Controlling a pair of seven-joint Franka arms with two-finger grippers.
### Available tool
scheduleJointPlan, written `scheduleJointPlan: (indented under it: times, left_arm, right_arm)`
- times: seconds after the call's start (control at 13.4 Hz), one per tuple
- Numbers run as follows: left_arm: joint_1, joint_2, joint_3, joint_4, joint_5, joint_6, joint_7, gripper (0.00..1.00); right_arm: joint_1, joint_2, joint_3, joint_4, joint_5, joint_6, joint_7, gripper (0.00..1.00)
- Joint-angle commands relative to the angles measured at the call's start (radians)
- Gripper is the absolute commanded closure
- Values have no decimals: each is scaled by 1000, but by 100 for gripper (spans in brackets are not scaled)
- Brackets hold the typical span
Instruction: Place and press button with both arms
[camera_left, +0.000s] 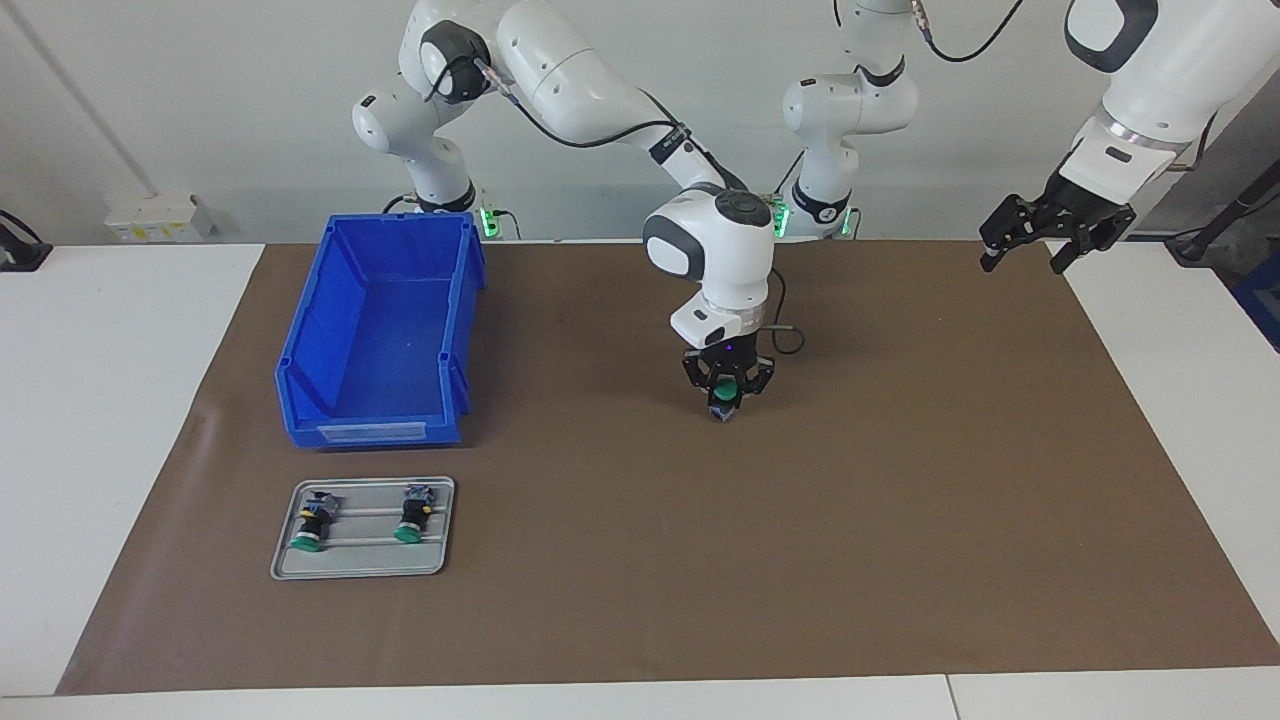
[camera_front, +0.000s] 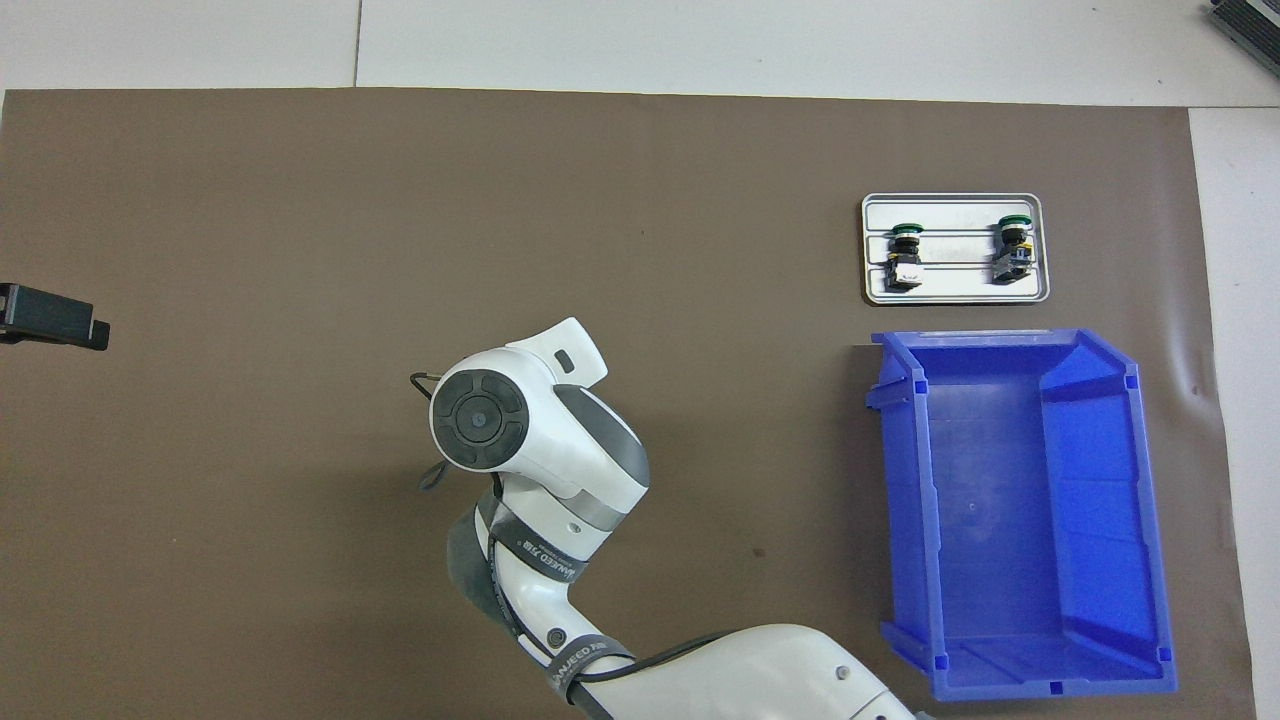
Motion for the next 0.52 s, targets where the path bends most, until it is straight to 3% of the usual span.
scheduleJointPlan:
  times: [0.0, 0.45]
  left_arm:
    - [6, -33, -3, -41, -2, 17, -6, 0]
    - [6, -33, -3, -41, -2, 17, -6, 0]
  right_arm:
    - [-36, -109, -14, -15, -60, -64, 0, 100]
    - [-188, -328, -13, -33, -53, -327, -346, 100]
